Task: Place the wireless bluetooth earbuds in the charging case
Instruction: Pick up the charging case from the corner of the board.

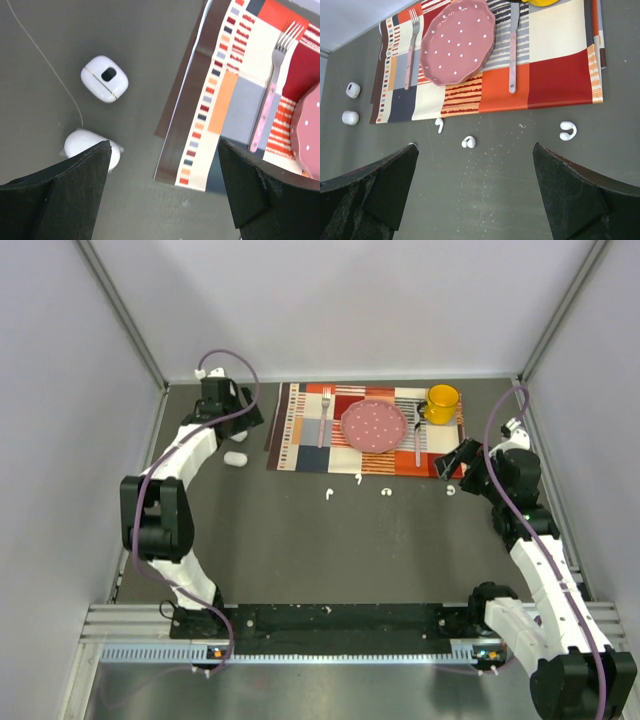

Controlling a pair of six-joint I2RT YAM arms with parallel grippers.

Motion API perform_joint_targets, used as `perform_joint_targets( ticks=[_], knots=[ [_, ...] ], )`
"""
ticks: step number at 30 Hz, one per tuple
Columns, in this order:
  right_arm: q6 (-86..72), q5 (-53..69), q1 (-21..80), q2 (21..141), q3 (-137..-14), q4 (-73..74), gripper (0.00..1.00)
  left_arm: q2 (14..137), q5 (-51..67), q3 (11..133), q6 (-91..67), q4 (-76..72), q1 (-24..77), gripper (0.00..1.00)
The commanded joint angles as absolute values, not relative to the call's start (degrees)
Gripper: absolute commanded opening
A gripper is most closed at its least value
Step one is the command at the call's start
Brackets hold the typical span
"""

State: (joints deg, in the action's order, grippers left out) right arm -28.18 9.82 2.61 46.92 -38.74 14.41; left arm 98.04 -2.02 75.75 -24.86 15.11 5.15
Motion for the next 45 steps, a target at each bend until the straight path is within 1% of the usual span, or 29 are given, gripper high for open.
perform_joint_targets(
  ticks=[1,6,10,21,25,29,35,42,45],
  knots=[
    [-28.7,10.3,2.9,46.1,-42.1,13.9,0.99,103.4,-6.8,83.7,-27.0,15.2,5.4,0.93],
    [-28.7,9.5,3.0,46.3,-41.8,13.9,0.99,110.2,-9.6,91.5,-27.5,18.5,5.3,0.92],
    [-28.4,8.7,3.0,46.8,-41.9,13.9,0.99,114.5,-10.5,95.1,-27.9,19.6,5.3,0.91],
    [-28.3,7.9,2.9,47.4,-42.6,14.2,0.99,120.9,-10.6,103.5,-27.3,22.3,5.3,0.90],
    [-28.8,8.3,2.9,47.1,-42.5,14.4,0.99,124.2,-12.2,107.7,-25.1,25.7,5.3,0.90],
    [-28.7,7.2,3.0,46.8,-42.4,14.5,0.99,125.8,-13.1,108.7,-24.8,26.3,5.3,0.88],
    [-27.9,6.6,2.9,46.7,-42.5,15.2,0.99,127.4,-14.2,110.3,-24.1,28.4,5.4,0.87],
    [-28.4,5.7,3.0,46.9,-42.3,15.2,0.99,127.5,-19.3,109.3,-22.3,31.3,5.3,0.89],
    [-28.3,5.5,3.0,46.9,-42.3,15.5,0.99,128.0,-19.5,108.9,-21.5,31.6,5.1,0.90]
  ],
)
